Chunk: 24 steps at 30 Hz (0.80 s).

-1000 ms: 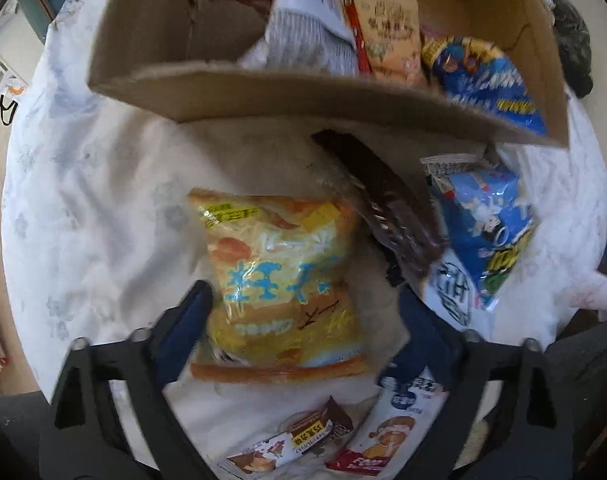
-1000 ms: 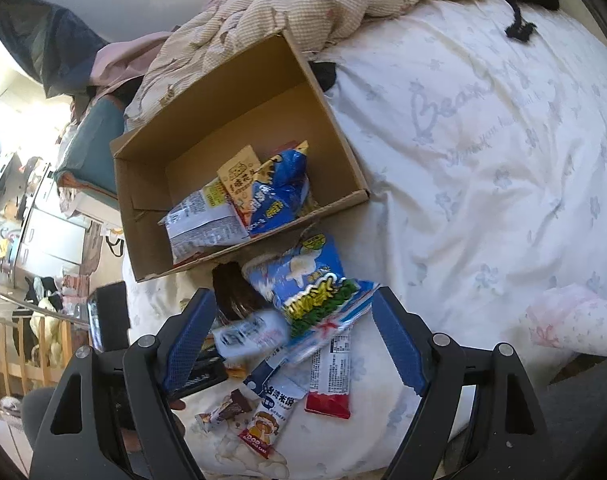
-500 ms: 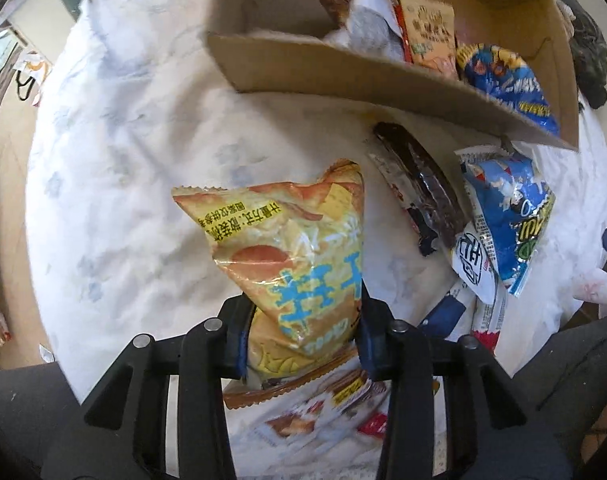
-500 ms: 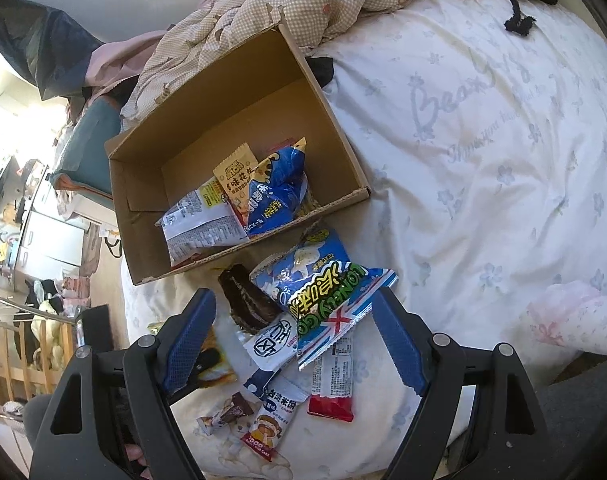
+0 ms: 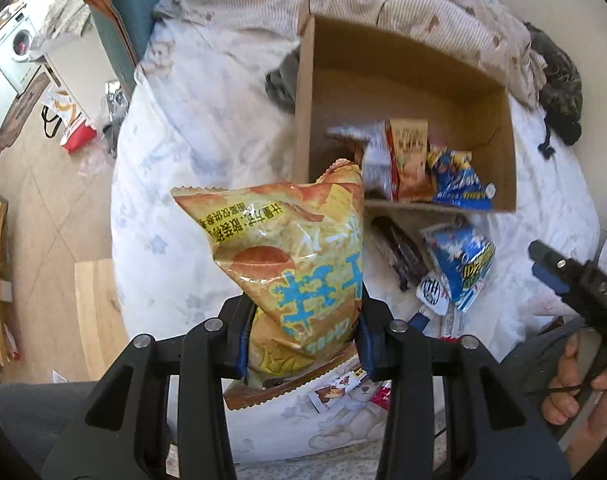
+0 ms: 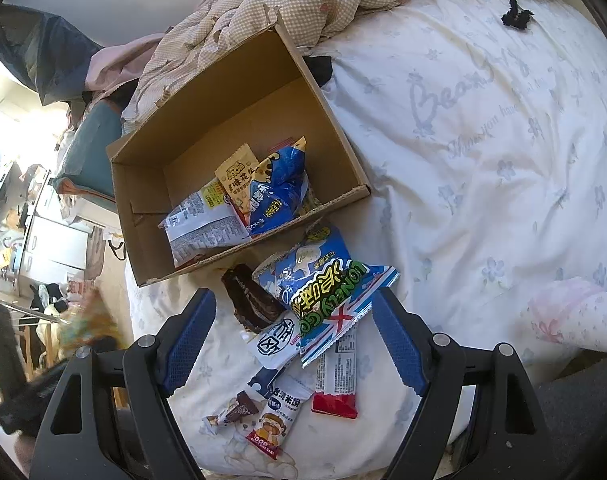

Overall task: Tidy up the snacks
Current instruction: 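Grasp the blue Lonely God bag with the right tool while left holds chips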

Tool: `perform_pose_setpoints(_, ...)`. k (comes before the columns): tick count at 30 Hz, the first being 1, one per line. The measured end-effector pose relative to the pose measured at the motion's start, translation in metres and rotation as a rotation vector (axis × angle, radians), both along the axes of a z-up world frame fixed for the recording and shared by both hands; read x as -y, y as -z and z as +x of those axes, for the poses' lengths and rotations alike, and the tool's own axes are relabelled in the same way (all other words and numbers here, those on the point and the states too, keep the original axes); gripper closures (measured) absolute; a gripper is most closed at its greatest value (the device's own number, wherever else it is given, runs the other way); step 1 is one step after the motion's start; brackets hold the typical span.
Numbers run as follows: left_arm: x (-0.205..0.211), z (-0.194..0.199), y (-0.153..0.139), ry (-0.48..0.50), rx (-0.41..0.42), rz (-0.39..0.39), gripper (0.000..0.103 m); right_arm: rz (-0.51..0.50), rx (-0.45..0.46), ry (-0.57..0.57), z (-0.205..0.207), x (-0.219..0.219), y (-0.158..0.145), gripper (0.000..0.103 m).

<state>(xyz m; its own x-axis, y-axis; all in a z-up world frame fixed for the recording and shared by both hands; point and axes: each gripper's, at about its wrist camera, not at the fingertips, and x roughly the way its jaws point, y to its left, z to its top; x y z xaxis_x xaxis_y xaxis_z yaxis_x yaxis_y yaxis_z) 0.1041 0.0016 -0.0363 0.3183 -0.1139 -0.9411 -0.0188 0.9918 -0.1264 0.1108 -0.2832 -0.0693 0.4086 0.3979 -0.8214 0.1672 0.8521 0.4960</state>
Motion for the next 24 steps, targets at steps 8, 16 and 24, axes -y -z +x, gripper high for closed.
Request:
perform_pose_setpoints(8,-0.015,0.002,0.017,-0.017,-0.023,-0.075,0.067,-0.026,-0.024,0.008,0.007,0.000,0.005,0.020)
perform_pose_setpoints(16,-0.013,0.008,0.016,-0.016,-0.006,-0.067,0.067,-0.128,-0.130,-0.064,0.047,-0.011,0.033,0.020)
perform_pose_setpoints(24,-0.012,0.011,0.014,-0.013,-0.004,-0.091,0.067,-0.355,-0.149,-0.333,0.069,-0.069,0.058,0.006)
